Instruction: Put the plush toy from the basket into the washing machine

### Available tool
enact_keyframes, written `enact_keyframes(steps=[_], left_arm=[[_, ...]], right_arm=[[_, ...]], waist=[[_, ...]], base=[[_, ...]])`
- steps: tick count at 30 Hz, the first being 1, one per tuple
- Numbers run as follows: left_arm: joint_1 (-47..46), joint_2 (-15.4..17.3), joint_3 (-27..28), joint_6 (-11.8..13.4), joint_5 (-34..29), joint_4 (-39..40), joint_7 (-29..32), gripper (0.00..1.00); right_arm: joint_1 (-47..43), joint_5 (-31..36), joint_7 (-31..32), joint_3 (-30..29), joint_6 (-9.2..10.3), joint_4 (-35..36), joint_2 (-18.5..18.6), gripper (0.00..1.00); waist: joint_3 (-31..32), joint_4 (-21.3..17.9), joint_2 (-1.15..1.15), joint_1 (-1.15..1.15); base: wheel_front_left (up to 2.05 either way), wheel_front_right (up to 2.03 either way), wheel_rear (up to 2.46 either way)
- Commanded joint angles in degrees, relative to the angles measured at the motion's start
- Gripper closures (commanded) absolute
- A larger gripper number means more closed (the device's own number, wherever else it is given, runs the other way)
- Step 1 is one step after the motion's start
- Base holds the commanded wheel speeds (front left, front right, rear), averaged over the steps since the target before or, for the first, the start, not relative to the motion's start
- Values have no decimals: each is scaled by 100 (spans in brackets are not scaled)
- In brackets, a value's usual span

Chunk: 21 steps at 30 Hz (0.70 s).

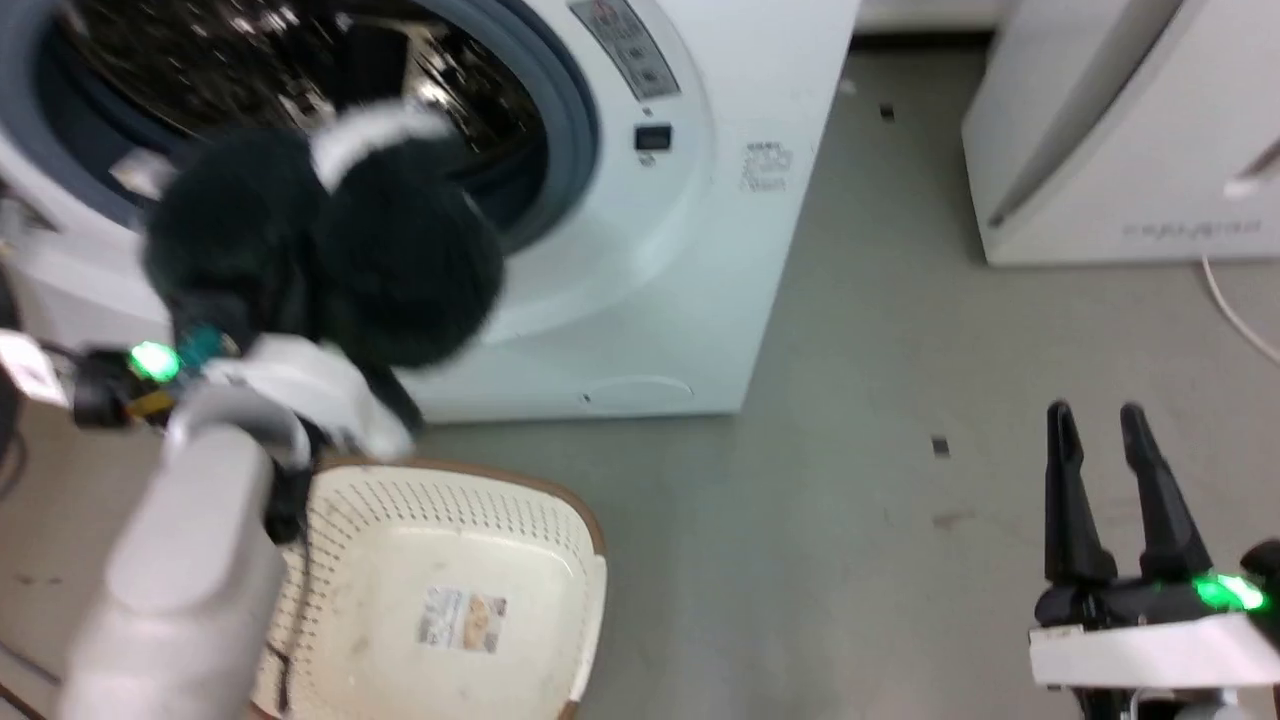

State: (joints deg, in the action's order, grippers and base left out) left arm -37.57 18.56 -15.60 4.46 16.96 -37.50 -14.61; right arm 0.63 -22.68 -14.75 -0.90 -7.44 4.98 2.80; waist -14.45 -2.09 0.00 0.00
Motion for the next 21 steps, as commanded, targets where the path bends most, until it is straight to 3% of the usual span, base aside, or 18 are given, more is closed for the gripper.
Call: enact_keyframes(steps=[1, 21], left_arm=[[-179, 53, 59, 34, -35, 26, -39, 100], [-3342, 960, 527, -113, -486, -879, -39, 100]], right_arm=[[109, -8, -25, 7, -5, 42, 8, 0], [1035, -495, -25, 13, -5, 250, 8, 0]], waist=[[-372, -233, 0, 0], [-2622, -1200, 0, 0]], base=[[0, 0, 0], [0, 0, 0]])
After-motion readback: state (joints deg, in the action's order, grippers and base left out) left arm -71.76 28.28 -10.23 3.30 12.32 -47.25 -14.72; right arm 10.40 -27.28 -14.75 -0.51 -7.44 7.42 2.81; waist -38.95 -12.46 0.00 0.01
